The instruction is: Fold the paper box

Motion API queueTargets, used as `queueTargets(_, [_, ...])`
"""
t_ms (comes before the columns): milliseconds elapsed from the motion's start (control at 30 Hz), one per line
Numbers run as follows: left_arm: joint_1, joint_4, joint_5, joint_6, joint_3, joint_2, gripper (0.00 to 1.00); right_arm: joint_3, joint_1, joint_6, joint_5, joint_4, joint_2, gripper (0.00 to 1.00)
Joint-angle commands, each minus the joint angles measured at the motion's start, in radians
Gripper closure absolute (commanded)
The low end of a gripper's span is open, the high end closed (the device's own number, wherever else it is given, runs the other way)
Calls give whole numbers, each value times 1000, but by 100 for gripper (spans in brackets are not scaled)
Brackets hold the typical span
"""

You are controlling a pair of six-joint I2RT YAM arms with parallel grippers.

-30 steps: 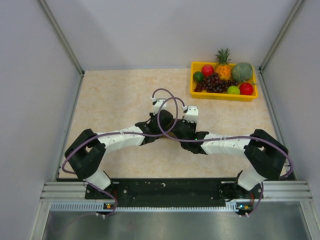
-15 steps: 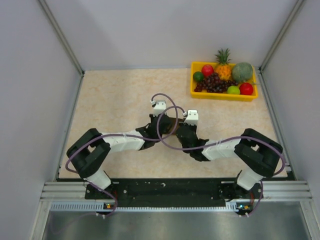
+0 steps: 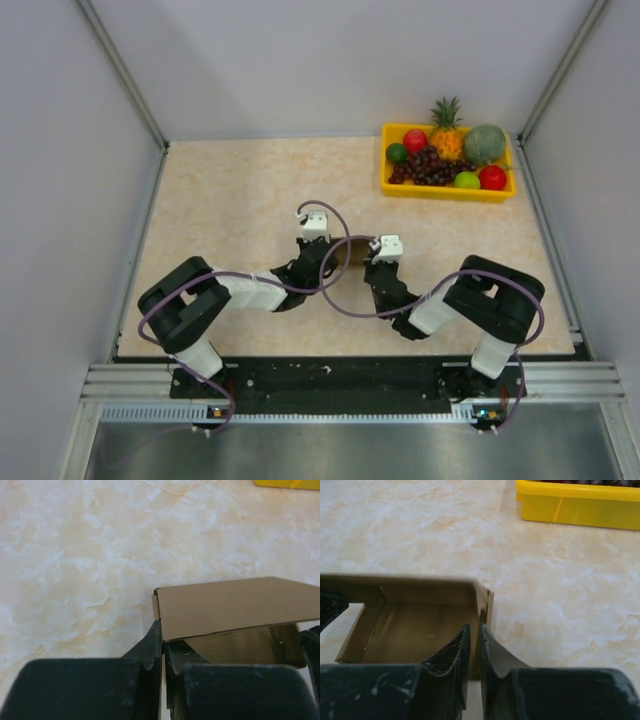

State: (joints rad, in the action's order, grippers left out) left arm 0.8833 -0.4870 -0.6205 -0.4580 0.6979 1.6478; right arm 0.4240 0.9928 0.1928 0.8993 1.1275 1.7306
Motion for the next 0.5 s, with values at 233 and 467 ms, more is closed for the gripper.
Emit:
queueTargets(233, [8, -44, -27, -1, -15, 0, 100, -65, 40, 43, -115, -215, -247, 49])
queueTargets(467, [19, -19, -45, 10, 5, 10, 100, -86, 41, 278, -152, -798, -682, 43])
